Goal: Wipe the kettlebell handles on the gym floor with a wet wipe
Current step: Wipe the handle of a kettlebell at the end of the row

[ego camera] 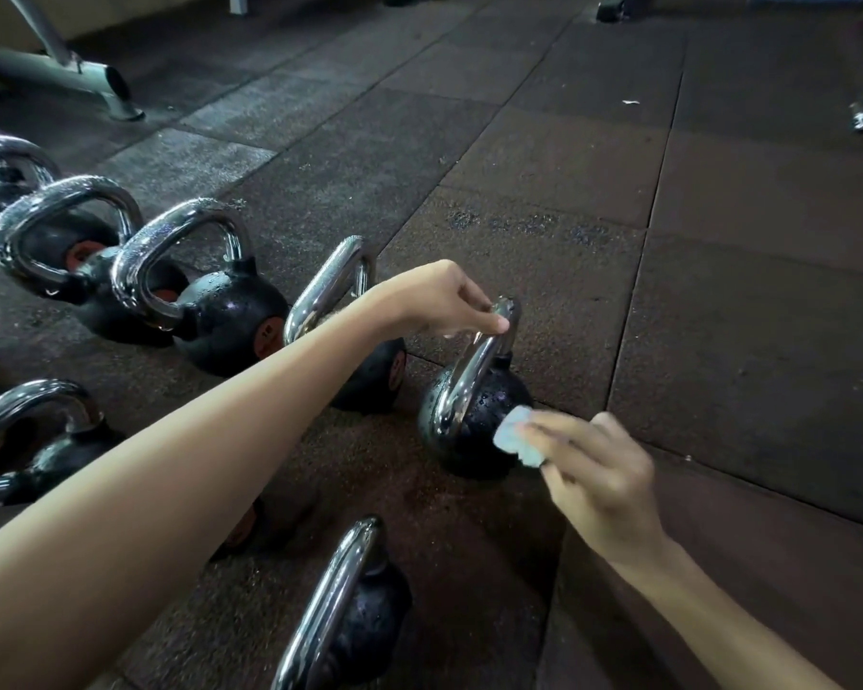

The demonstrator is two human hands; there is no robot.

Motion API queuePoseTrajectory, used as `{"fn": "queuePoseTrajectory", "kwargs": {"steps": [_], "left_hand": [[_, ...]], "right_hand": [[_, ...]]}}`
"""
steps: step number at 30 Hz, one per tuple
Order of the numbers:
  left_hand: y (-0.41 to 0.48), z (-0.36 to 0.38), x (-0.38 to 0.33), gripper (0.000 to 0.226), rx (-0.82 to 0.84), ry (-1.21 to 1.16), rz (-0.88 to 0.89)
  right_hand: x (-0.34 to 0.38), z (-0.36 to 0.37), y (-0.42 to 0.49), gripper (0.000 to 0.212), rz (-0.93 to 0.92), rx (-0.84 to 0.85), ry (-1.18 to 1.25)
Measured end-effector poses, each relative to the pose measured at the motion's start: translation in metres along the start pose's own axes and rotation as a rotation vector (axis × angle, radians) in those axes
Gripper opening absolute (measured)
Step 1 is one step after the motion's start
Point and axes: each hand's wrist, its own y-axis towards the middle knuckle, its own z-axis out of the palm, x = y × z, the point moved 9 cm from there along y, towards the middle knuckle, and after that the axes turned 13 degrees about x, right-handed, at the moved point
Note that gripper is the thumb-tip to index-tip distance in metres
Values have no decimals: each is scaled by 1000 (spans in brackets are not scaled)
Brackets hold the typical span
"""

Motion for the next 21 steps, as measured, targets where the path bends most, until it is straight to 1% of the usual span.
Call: {"fn": "queuePoseTrajectory", "kwargs": {"steps": [3,4,6,9,12,17,19,21], "left_hand": [[0,7,-2,49,-9,17,-31],[-2,6,-2,47,-17,9,-41],[-6,5,1,46,-22,-26,-56],[-15,5,6,52,-19,-67,-59],[-29,6,13,55,-62,-97,-70],[-45,5,28,56,-81,-131,-76],[-50,3,35,54,-83,-150,-85],[-53,2,39,44,-78,-173,-77]], "right_hand": [[-48,-6,5,28,361,-111,145],[-59,-3,7,29,447,-137,182],[-70,8,18,30,542,-150,240],[-67,32,38,26,547,-103,284],[-55,54,54,22,520,-43,291],[-37,76,66,22,493,-14,201],[-29,78,69,23,477,-27,171],[-23,77,72,22,465,-56,173]]}}
